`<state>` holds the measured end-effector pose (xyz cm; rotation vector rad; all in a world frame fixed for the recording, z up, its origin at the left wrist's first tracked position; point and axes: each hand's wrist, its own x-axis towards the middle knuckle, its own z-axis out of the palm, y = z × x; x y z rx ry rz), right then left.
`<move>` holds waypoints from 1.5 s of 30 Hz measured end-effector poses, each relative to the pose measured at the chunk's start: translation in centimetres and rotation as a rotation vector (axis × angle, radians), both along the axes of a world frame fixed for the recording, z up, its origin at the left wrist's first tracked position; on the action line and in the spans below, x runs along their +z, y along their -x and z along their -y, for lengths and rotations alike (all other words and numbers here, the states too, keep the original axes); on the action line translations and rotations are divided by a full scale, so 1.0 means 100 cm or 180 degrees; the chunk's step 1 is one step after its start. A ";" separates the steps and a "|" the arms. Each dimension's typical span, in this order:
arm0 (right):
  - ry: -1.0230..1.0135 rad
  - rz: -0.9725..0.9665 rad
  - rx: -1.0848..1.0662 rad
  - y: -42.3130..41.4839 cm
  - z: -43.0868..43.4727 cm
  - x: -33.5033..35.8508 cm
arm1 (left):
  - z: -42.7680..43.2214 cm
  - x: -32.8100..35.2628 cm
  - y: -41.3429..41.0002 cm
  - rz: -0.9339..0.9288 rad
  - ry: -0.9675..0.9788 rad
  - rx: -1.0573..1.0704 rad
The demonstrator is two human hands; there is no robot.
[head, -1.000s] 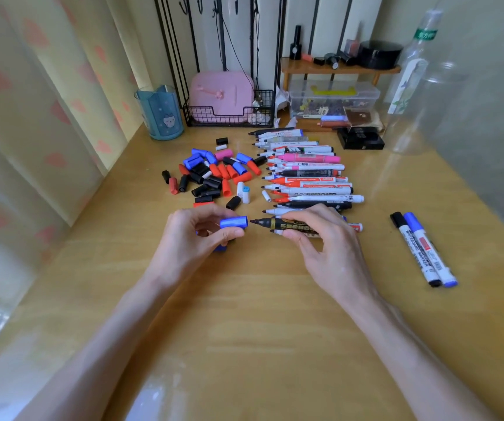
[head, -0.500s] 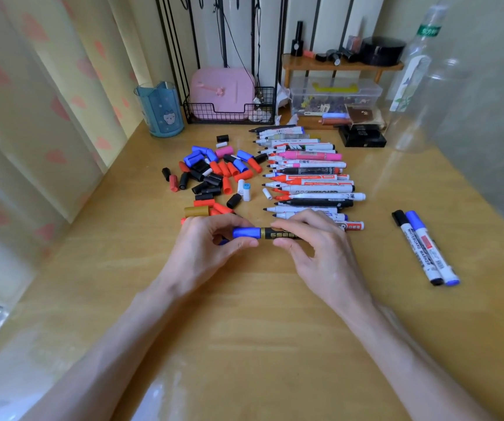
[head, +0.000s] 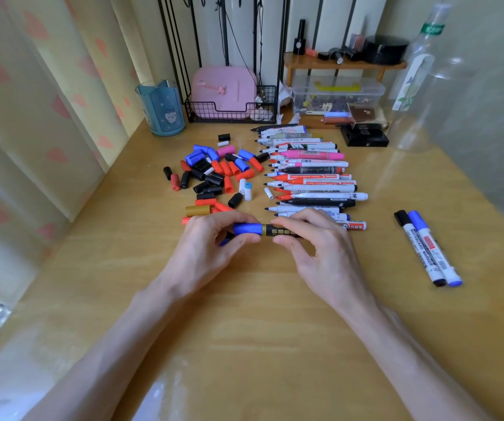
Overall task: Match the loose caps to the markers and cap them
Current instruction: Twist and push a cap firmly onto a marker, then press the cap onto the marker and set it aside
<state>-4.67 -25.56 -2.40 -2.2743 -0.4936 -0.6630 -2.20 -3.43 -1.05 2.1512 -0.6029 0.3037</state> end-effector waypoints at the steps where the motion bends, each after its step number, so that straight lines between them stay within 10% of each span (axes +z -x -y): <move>1: 0.0008 -0.0032 0.0018 0.000 0.000 0.000 | 0.000 -0.001 0.000 0.0051 -0.0083 -0.0058; 19: 0.0282 -0.0249 -0.0007 0.003 0.016 0.006 | -0.006 -0.001 -0.001 0.0004 -0.0054 -0.0303; 37: 0.0539 -0.0825 -0.2907 0.026 0.116 0.011 | 0.061 -0.007 -0.003 0.0390 -0.0371 -0.0724; 45: 0.0682 -0.0829 -0.2815 0.023 0.113 -0.001 | 0.048 -0.009 -0.001 0.0336 -0.0416 -0.0645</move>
